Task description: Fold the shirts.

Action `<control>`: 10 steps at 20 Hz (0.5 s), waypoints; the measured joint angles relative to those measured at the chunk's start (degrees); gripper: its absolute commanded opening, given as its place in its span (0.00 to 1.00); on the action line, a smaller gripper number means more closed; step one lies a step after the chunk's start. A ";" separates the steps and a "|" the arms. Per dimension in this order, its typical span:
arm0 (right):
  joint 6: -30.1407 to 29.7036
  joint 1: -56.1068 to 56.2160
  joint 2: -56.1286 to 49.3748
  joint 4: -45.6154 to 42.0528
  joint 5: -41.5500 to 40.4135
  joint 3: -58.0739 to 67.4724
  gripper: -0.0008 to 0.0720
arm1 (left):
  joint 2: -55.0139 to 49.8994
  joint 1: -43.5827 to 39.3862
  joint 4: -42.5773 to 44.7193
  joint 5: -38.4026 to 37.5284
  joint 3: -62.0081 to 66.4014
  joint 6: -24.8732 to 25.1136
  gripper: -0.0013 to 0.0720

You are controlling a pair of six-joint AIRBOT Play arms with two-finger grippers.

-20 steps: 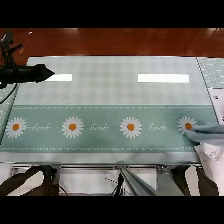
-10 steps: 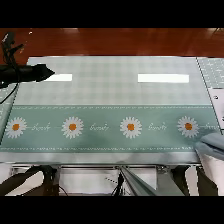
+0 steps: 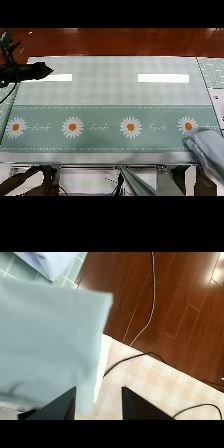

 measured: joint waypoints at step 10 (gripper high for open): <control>0.26 0.02 -6.27 19.89 -17.44 -1.97 0.80 | 0.20 -0.20 -0.02 -8.81 6.88 0.55 0.92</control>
